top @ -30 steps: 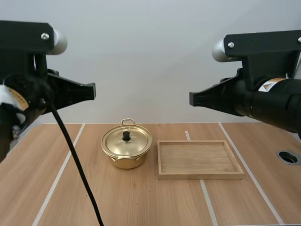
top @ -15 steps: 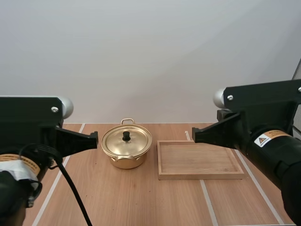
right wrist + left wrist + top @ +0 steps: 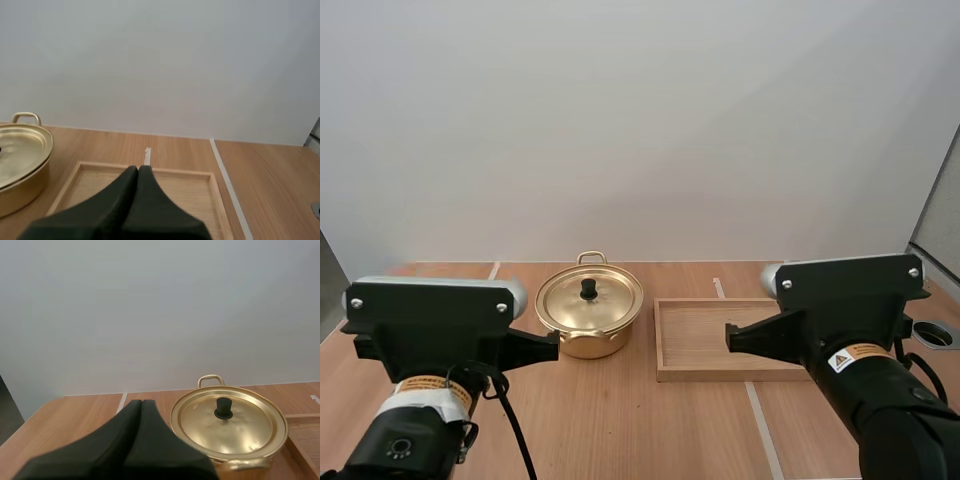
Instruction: Open the pot, put the grape inside, and close it
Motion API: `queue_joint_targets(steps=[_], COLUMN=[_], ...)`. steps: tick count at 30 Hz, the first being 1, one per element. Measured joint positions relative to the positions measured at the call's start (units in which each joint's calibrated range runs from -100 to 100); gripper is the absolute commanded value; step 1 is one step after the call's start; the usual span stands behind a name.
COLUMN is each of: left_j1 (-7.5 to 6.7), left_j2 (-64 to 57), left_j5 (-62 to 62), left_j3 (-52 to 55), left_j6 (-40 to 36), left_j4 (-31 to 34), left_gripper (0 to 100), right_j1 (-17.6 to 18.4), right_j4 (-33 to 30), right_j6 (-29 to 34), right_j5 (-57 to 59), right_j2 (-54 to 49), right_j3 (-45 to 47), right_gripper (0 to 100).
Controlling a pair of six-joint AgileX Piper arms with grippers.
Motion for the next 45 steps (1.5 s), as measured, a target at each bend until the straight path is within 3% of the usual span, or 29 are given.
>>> queue_joint_targets(steps=[12, 24, 33, 38, 45], left_j1=[0.00, 0.00, 0.00, 0.00, 0.00], left_j2=[0.0, 0.0, 0.0, 0.0, 0.0], left_j5=[-0.4, -0.2, -0.2, -0.2, -3.6], left_j3=[5.7, 5.8, 5.8, 5.8, 5.8], left_j6=[0.0, 0.0, 0.0, 0.0, 0.0], left_j4=[0.3, 0.4, 0.4, 0.4, -6.9], left_gripper=[0, 0, 0, 0, 0], right_j1=[0.0, 0.0, 0.0, 0.0, 0.0], right_j4=[-1.1, -1.2, -4.7, -5.3, -5.4], right_j6=[-0.1, -0.1, -0.2, -2.7, -3.7], right_j5=[-1.1, -1.1, -1.1, -1.1, -1.3], right_j2=[0.0, 0.0, 0.0, 0.0, 0.0], right_j3=[6.9, 7.0, 7.0, 7.0, 7.0], right_gripper=[0, 0, 0, 0, 0])
